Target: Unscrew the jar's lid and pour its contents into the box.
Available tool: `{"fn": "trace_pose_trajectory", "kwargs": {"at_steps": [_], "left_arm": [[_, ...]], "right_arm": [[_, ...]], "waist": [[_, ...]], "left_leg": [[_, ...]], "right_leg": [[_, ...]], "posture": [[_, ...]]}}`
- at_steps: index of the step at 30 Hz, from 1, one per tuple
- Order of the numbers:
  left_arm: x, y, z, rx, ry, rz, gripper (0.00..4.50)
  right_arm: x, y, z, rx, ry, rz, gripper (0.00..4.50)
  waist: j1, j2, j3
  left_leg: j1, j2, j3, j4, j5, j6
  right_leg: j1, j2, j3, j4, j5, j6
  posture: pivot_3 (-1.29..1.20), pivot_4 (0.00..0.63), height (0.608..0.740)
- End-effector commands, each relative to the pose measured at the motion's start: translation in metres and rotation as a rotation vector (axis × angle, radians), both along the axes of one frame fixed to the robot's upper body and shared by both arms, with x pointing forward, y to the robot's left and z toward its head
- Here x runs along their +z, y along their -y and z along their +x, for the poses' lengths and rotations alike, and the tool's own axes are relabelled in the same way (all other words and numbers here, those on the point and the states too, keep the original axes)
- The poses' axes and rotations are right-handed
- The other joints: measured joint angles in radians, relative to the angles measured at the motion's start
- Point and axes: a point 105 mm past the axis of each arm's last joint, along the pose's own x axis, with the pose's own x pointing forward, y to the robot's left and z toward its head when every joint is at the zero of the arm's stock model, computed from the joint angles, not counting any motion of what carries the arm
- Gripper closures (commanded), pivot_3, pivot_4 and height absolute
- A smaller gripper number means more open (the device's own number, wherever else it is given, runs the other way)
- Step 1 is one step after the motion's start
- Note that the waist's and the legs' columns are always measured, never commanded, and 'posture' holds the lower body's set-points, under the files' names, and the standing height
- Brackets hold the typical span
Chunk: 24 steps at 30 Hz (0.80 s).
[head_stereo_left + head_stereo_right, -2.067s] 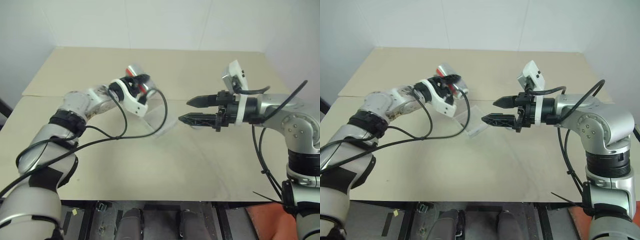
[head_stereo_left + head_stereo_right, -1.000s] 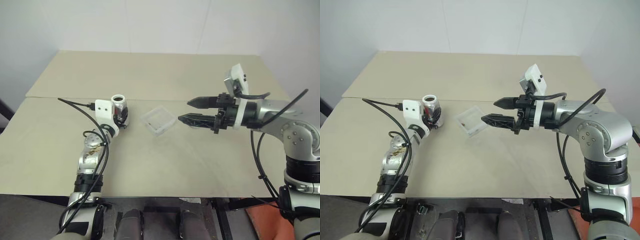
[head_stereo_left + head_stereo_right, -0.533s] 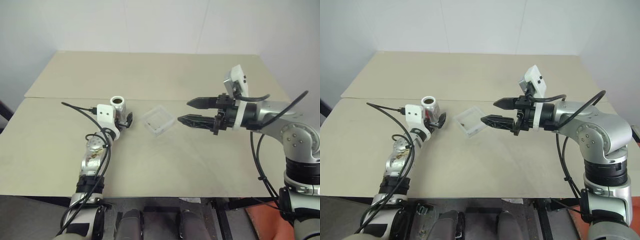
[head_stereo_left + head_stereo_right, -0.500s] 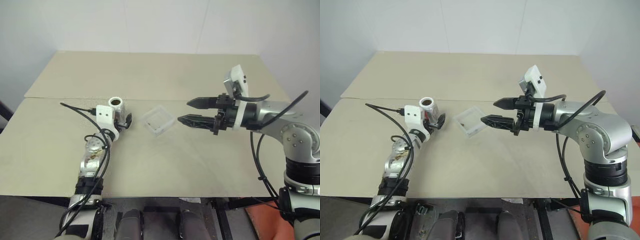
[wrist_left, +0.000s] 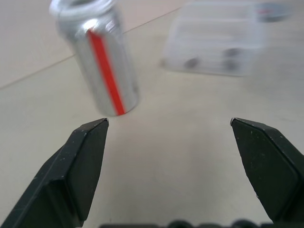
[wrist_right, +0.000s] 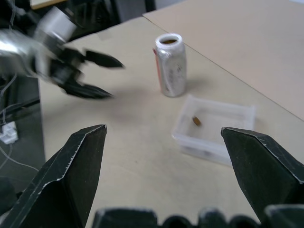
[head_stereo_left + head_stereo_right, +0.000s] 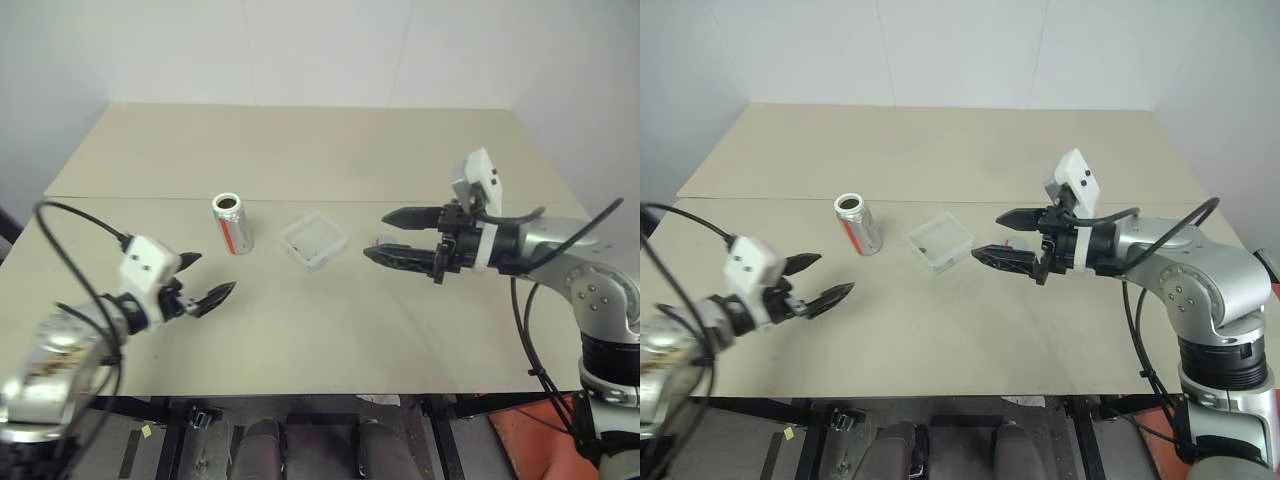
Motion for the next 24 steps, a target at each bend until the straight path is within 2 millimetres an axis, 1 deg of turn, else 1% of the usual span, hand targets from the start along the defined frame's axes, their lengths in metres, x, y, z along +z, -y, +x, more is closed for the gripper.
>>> {"fn": "trace_pose_trajectory", "kwargs": {"at_steps": [1, 3, 6, 11, 18, 24], "left_arm": [[0.048, 0.004, -0.021, -0.223, 0.061, -0.042, 0.04], [0.061, 0.002, -0.033, -0.334, 0.052, -0.024, 0.04], [0.066, -0.003, -0.042, -0.413, 0.025, 0.049, 0.04], [0.073, -0.005, -0.039, -0.424, 0.047, 0.061, 0.04], [0.067, 0.004, -0.034, -0.452, 0.045, 0.032, 0.04], [0.066, 0.008, -0.032, -0.473, 0.047, 0.020, 0.04]], "right_arm": [[0.005, 0.005, -0.003, 0.026, 0.098, -0.045, 0.00], [0.004, 0.007, -0.003, 0.031, 0.110, -0.062, 0.00], [0.006, 0.009, -0.003, 0.043, 0.127, -0.068, 0.00], [0.010, 0.011, -0.003, 0.046, 0.154, -0.079, 0.00], [0.012, 0.014, -0.008, 0.035, 0.167, -0.095, 0.00], [0.014, 0.015, -0.010, 0.027, 0.172, -0.097, 0.00]], "waist": [[0.000, 0.000, 0.000], [-0.001, 0.000, 0.000], [-0.005, 0.001, 0.000], [-0.003, 0.000, 0.000], [0.000, 0.000, 0.000], [-0.001, 0.000, 0.000]], "left_leg": [[0.000, 0.000, 0.000, 0.000, 0.000, 0.000], [0.001, 0.000, 0.002, 0.000, 0.000, 0.000], [0.001, 0.000, 0.005, -0.001, 0.000, 0.000], [0.002, 0.000, 0.007, -0.005, 0.000, 0.000], [0.001, 0.000, 0.007, -0.008, 0.000, 0.000], [0.001, 0.000, 0.008, -0.008, 0.000, 0.000]], "right_leg": [[0.000, 0.000, 0.000, 0.000, 0.000, 0.000], [0.001, 0.000, 0.000, 0.000, 0.000, 0.000], [0.000, 0.000, 0.001, -0.001, 0.000, 0.000], [-0.001, 0.001, 0.000, -0.002, -0.001, -0.001], [-0.001, 0.001, 0.001, -0.005, -0.001, -0.001], [-0.001, 0.001, 0.001, -0.006, -0.001, -0.001]], "posture": [[0.00, 0.150, 0.740], [0.00, 0.150, 0.740], [0.00, 0.150, 0.740], [0.00, 0.150, 0.740], [0.00, 0.150, 0.740], [0.00, 0.150, 0.740]]}}
